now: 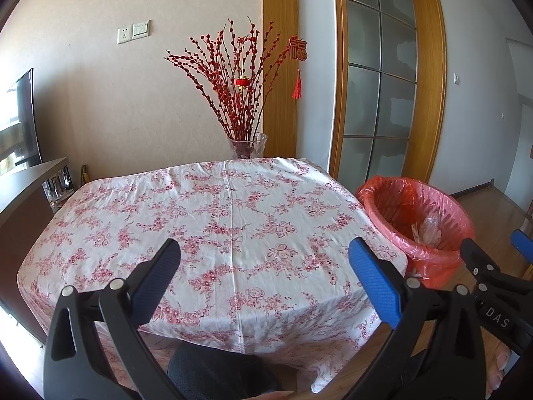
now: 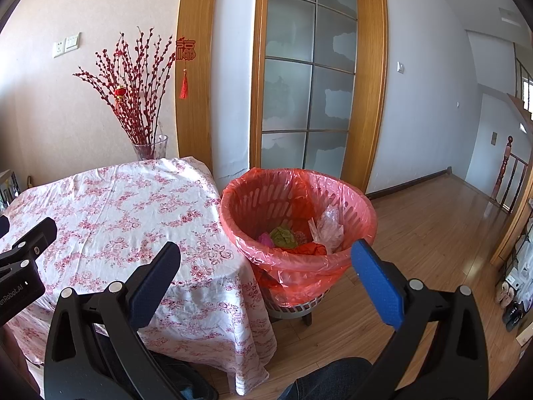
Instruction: Collect trash
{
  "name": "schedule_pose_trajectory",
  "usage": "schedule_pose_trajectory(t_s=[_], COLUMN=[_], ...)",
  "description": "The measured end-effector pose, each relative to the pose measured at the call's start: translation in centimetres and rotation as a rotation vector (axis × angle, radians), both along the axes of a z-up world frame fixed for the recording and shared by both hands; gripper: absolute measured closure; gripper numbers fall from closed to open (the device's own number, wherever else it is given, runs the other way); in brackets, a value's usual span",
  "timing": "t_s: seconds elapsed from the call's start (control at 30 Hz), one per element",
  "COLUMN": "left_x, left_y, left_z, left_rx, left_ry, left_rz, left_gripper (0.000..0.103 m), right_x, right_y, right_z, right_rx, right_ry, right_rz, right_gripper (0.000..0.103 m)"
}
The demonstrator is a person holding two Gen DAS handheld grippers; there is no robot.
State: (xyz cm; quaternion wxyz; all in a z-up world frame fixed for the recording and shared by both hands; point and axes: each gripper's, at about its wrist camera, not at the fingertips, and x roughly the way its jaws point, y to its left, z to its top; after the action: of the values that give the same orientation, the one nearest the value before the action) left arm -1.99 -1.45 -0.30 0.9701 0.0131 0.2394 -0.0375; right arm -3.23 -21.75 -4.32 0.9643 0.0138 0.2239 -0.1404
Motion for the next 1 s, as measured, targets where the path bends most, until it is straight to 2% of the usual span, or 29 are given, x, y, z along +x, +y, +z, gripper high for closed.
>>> schedule_pose_trajectory(t_s=[1.0], left_x=[0.6], left_y=[0.43], left_z=[-0.25], left_rx=[0.006], left_ry=[0.011], left_rz=[0.005], left_gripper=[0.004], right_x=[0.19], right_y=[-0.16], right_z=[-0.07], right_rx=[0.001], right_ry=[0.011], right_rz=[0.01], right_gripper=[0.002])
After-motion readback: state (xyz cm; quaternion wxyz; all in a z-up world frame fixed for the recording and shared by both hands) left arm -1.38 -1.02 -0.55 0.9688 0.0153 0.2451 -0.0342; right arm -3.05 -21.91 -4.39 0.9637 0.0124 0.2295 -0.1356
